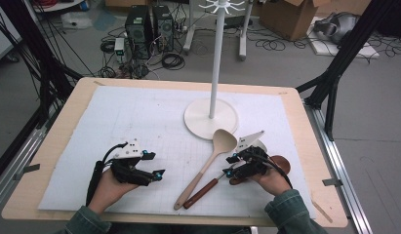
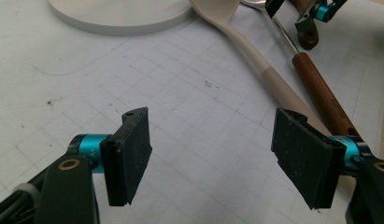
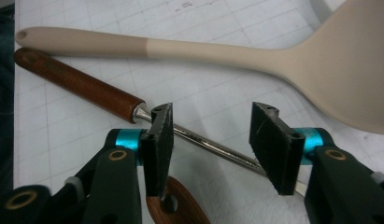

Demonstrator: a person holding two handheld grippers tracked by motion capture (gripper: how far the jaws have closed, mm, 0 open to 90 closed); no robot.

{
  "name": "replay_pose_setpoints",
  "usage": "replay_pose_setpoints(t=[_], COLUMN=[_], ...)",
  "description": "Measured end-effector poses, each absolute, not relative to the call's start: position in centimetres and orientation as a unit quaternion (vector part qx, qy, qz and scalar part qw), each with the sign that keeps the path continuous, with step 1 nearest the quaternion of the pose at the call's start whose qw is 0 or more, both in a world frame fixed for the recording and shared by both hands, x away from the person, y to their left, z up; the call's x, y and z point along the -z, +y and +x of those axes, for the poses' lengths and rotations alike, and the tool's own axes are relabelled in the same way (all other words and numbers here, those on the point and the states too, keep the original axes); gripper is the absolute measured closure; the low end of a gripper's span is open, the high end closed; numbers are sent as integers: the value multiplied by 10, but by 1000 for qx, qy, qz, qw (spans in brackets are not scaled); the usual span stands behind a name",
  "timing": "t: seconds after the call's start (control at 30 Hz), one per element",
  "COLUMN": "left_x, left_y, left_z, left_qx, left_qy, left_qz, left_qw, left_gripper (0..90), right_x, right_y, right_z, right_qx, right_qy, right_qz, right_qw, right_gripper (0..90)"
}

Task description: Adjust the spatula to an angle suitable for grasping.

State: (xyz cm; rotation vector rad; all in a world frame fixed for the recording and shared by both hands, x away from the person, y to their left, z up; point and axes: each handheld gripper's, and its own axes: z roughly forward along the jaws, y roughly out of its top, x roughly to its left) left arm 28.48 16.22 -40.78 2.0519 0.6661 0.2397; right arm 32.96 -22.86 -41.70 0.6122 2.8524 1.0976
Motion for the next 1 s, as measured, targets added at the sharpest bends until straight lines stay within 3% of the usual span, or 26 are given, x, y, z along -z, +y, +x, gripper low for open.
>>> replay_pose_setpoints(t=[0.53,1.0], left_x=[405,406], left_y=[176,177], left_z=[286,288], left_qx=[-110,-108], left_qy=[286,292], left_qz=[827,825], left_qw=[472,472], left_gripper=[275,274], right_x=[429,427], right_y=[-215,-213], right_z=[334,346], right_qx=[-310,-296], right_qy=[943,953], right_qz=[118,52], right_qw=[-5,-37], right_gripper=[445,539])
